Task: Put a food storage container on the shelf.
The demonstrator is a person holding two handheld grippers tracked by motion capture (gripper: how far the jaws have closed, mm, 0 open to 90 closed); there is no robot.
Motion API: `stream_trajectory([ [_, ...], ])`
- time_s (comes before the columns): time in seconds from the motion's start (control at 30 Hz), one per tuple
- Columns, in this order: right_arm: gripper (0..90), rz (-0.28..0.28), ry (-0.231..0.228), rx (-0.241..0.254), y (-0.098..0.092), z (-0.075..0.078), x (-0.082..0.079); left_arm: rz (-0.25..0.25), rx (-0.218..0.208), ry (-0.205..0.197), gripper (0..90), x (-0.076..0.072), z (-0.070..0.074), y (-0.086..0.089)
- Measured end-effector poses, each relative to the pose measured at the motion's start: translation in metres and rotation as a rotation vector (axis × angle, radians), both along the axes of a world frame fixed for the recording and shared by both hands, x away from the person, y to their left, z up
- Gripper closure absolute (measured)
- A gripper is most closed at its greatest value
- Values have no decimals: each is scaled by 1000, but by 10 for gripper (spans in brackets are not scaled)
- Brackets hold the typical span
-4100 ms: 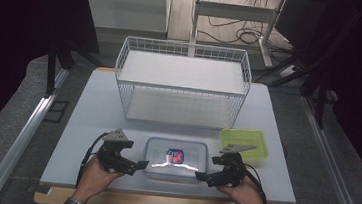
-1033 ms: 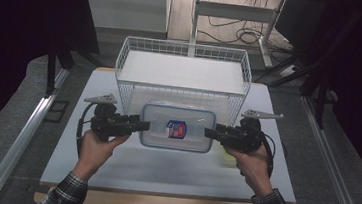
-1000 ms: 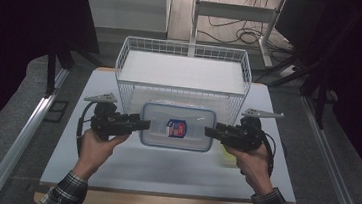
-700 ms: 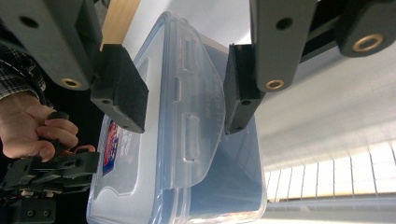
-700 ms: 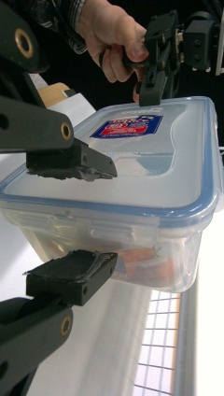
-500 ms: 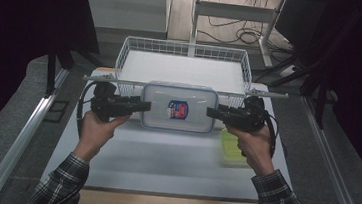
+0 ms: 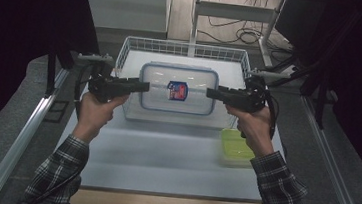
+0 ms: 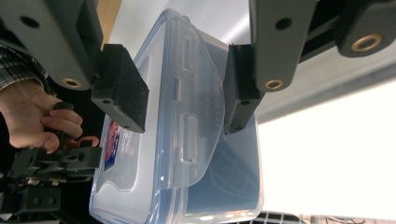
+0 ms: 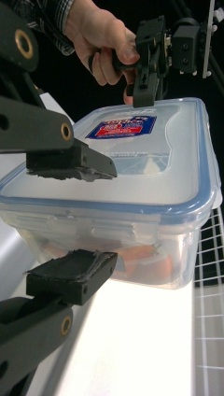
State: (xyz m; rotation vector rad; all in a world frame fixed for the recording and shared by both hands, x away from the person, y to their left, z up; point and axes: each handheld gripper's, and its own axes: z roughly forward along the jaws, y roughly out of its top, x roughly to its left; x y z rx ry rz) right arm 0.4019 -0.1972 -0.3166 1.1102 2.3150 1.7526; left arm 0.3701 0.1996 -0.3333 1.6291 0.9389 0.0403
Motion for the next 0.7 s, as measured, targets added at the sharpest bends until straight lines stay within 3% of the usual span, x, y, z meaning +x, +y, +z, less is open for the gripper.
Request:
stream_trajectory([
  [0.33,528,-17,-2,37,3,16,26,15,-12,-6,518,24,17,2],
  [0.7,523,-56,32,45,4,18,50,26,-49,15,518,53,13,2],
])
